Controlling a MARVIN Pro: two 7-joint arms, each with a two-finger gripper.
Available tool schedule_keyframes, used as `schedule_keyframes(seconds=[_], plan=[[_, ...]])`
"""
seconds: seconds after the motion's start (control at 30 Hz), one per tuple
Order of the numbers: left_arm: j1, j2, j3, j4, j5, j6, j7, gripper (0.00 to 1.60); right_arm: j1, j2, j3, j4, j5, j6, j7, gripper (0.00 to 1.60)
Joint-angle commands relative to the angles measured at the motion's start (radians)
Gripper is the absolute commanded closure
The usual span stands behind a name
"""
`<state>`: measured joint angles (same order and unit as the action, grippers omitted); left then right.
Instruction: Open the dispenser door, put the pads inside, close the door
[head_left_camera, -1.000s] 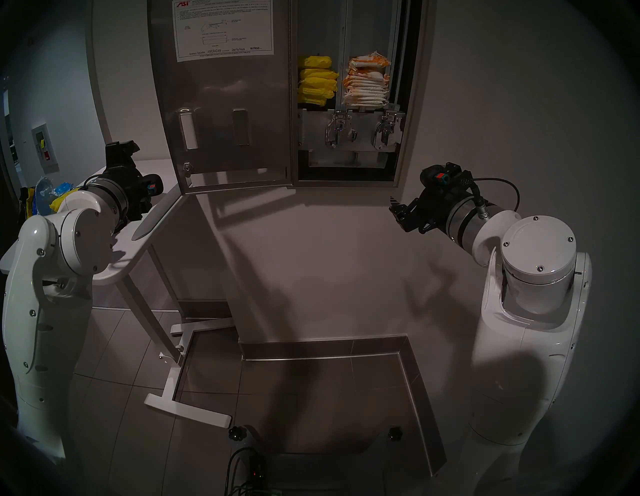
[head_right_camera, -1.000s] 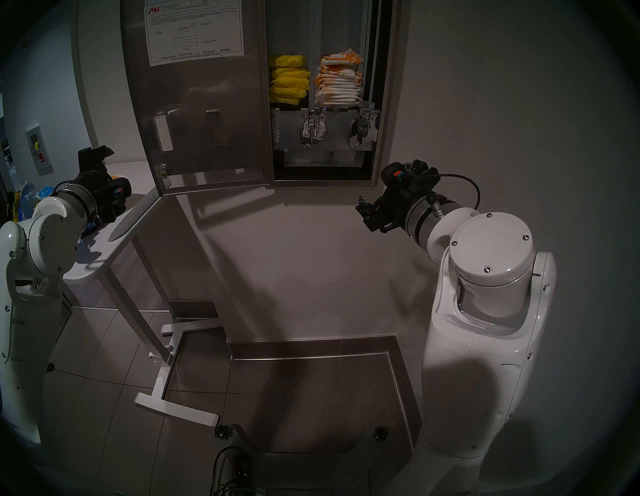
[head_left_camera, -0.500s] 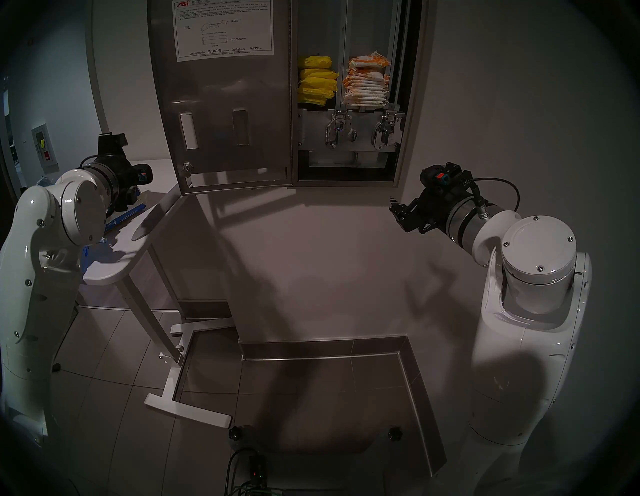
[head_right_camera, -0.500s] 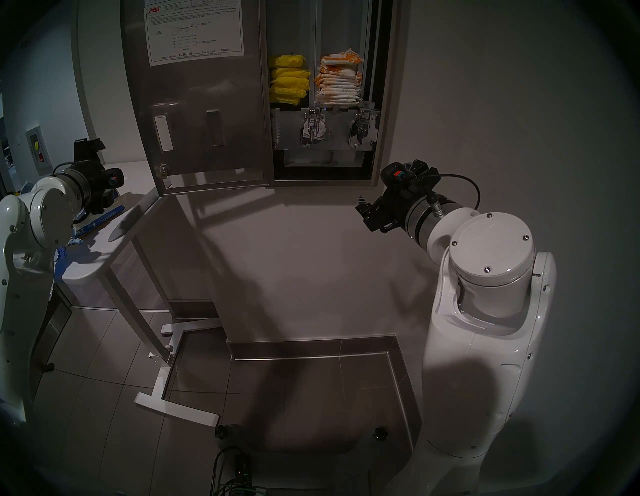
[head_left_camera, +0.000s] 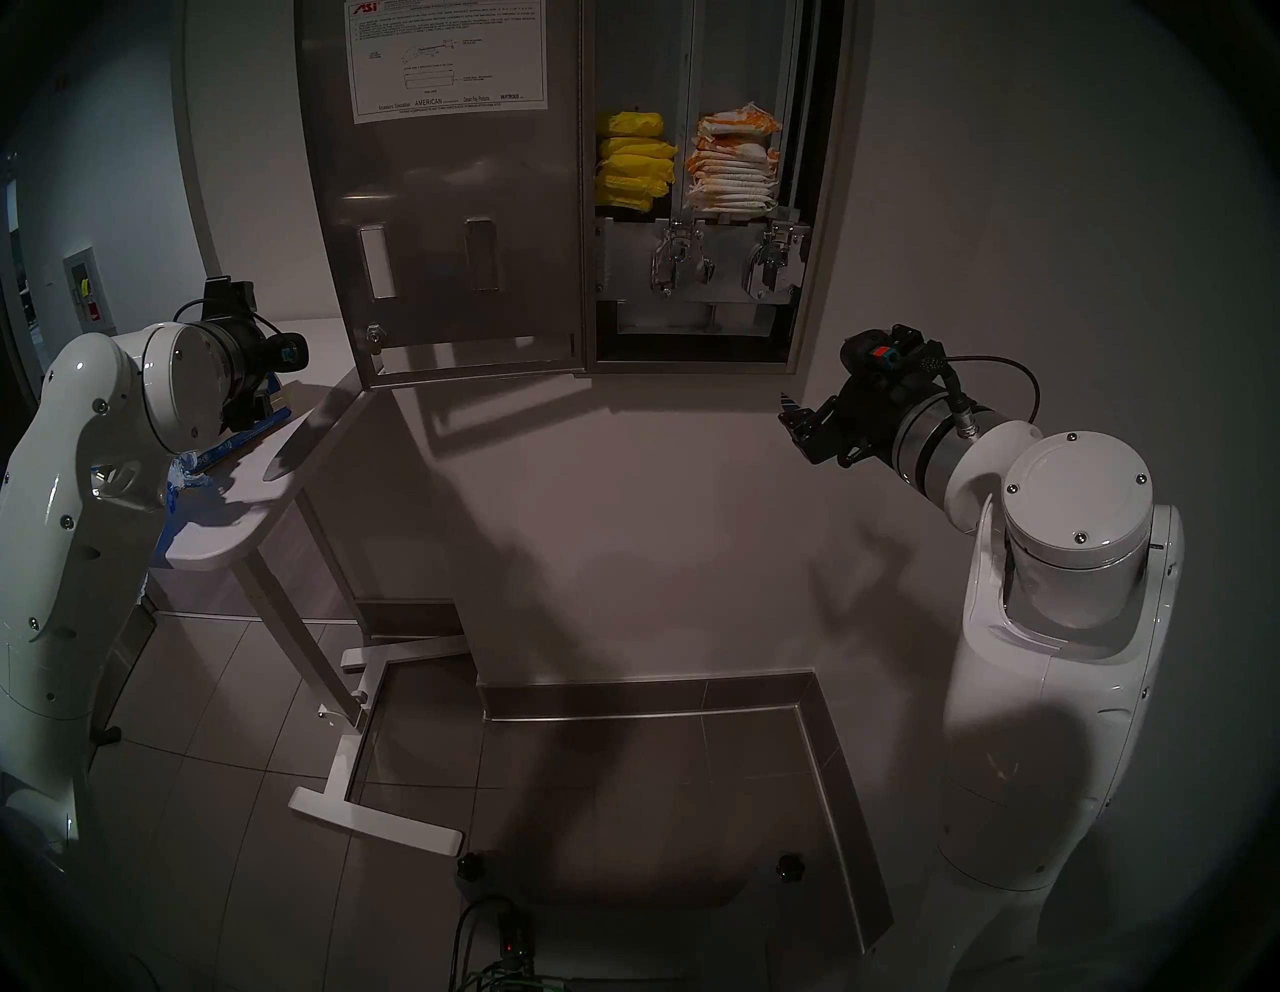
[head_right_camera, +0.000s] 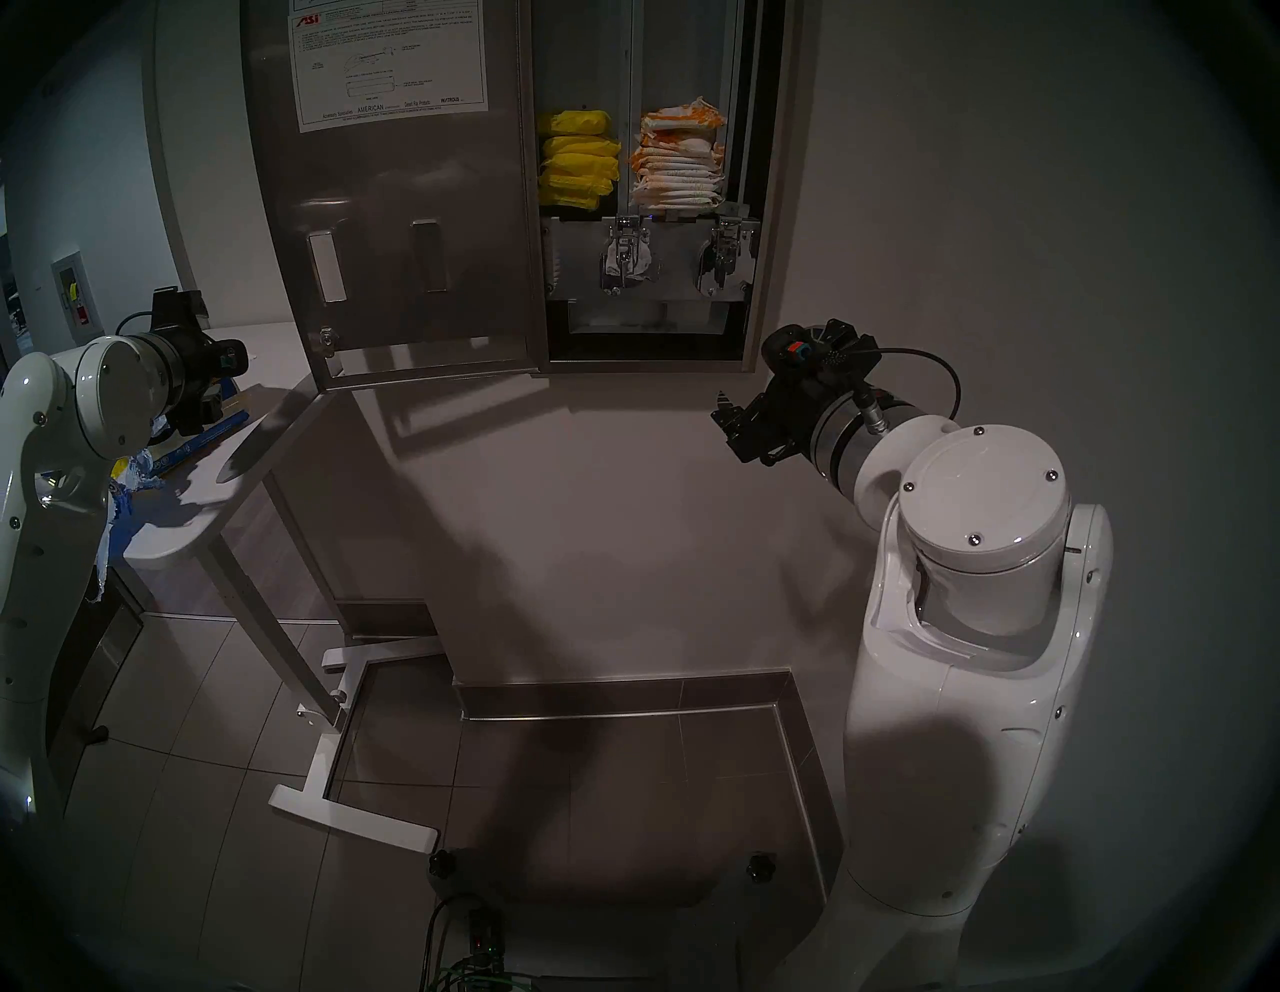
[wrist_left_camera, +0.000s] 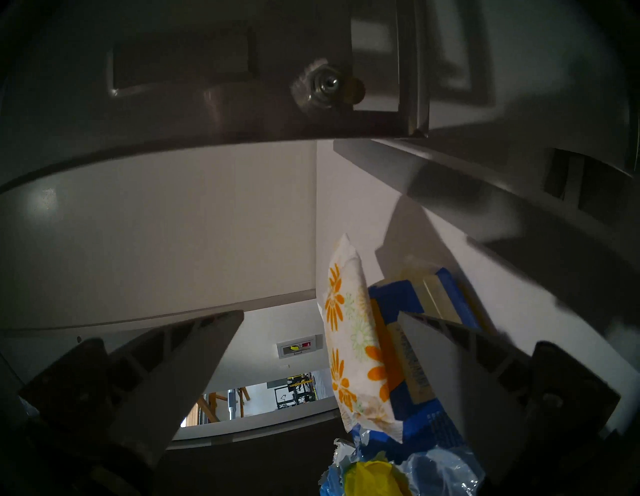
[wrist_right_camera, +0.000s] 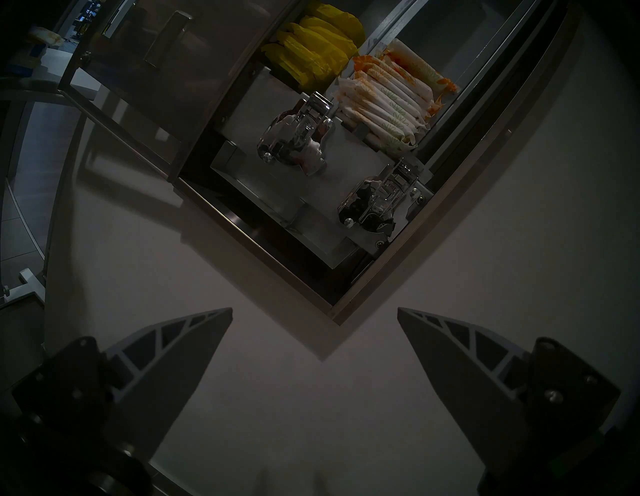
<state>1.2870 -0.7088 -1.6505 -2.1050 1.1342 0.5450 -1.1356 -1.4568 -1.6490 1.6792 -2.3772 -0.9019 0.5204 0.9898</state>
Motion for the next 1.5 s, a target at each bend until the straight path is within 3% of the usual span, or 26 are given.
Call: schedule_keyframes(seconds=[0.0,0.6,0.97,1.47], plan=[[-0.108,0.018,0.004,0.007,0.030,0.022,0.003,0.00,0.017,0.003,-0.001,-0.028,-0.003,0.000,-0.013,0.00],[-0.143,0.008,0.053,0.056,0.061,0.084,-0.037,0.00,0.016,0.003,-0.003,-0.029,-0.004,0.002,-0.018,0.00],[-0.141,0.002,0.062,0.045,0.058,0.099,-0.031,0.00,0.016,0.002,-0.003,-0.029,-0.004,0.001,-0.018,0.00],[-0.188,-0.024,0.133,0.111,0.083,0.116,0.005,0.00,0.016,0.004,-0.003,-0.029,-0.003,0.002,-0.019,0.00]])
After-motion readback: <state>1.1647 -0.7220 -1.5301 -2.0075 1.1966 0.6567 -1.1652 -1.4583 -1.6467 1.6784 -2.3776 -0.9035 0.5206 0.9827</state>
